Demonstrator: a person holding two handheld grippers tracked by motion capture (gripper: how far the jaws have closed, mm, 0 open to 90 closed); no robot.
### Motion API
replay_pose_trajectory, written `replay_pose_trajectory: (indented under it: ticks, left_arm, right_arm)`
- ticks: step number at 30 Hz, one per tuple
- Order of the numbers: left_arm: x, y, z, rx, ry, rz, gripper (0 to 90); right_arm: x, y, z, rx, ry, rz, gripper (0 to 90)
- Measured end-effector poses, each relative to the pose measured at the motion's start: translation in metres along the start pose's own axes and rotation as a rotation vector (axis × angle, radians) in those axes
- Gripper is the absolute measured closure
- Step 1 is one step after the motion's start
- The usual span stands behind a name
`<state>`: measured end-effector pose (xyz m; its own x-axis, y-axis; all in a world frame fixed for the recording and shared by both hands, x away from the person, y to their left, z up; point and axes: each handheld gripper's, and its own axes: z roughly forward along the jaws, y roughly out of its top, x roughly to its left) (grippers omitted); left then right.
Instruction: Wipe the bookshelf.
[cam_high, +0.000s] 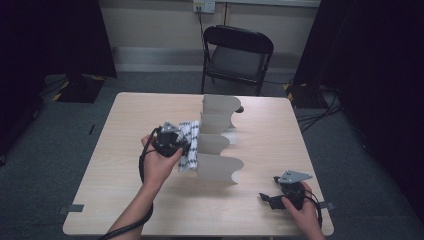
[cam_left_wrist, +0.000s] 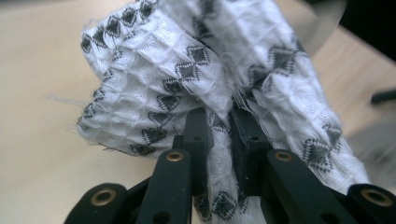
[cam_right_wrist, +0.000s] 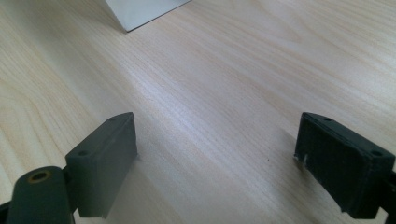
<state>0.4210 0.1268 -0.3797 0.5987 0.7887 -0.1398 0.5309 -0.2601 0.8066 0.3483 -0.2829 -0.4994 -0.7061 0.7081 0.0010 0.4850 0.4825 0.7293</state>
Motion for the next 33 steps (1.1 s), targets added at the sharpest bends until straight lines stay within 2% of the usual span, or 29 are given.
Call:
replay_pose_trajectory:
  ticks: [1,5,12,14,17,20,22,23,27,30,31,32,33]
  left_arm:
    - [-0.003,0.007,0.001,-0.001,-0.007,0.012,78.0]
    - [-0.005,0.003,0.01,0.013,-0.01,0.009,77.8]
    - [0.0,-0.031,0.036,0.077,-0.035,-0.034,77.8]
    - [0.0,-0.039,0.04,0.083,-0.042,-0.053,77.8]
    - [0.001,-0.05,0.044,0.1,-0.044,-0.047,77.8]
    - [-0.002,-0.062,0.048,0.113,-0.04,-0.063,77.6]
    - [-0.003,-0.07,0.048,0.138,-0.038,-0.054,77.4]
    - [-0.005,-0.077,0.049,0.165,-0.037,-0.034,76.7]
    - [-0.008,-0.087,0.048,0.167,-0.027,-0.025,74.5]
    - [-0.008,-0.092,0.044,0.16,-0.017,-0.01,66.3]
    - [-0.005,-0.091,0.038,0.156,0.013,0.031,54.4]
    - [-0.005,-0.091,0.038,0.156,0.013,0.031,51.2]
    - [-0.003,-0.088,0.031,0.132,0.008,0.017,49.8]
  right_arm:
    - [0.0,0.0,0.0,0.0,0.0,0.0,12.0]
    - [0.0,0.0,0.0,0.0,0.0,0.0,12.0]
    - [0.0,0.0,0.0,0.001,0.001,0.001,12.1]
    - [0.0,0.0,0.0,0.0,0.0,0.0,12.1]
    - [0.0,0.0,0.0,0.0,0.0,0.0,12.0]
    - [0.0,0.0,0.0,0.0,0.0,0.0,12.0]
    - [0.0,0.0,0.0,0.0,0.0,0.0,12.0]
    - [0.0,0.0,0.0,0.0,0.0,0.0,12.1]
    - [0.0,0.0,0.0,0.0,0.0,0.0,12.0]
    - [0.0,0.0,0.0,0.0,0.0,0.0,12.0]
    - [0.0,0.0,0.0,0.0,0.0,0.0,12.0]
    - [0.0,0.0,0.0,0.0,0.0,0.0,12.0]
    - [0.0,0.0,0.0,0.0,0.0,0.0,12.0]
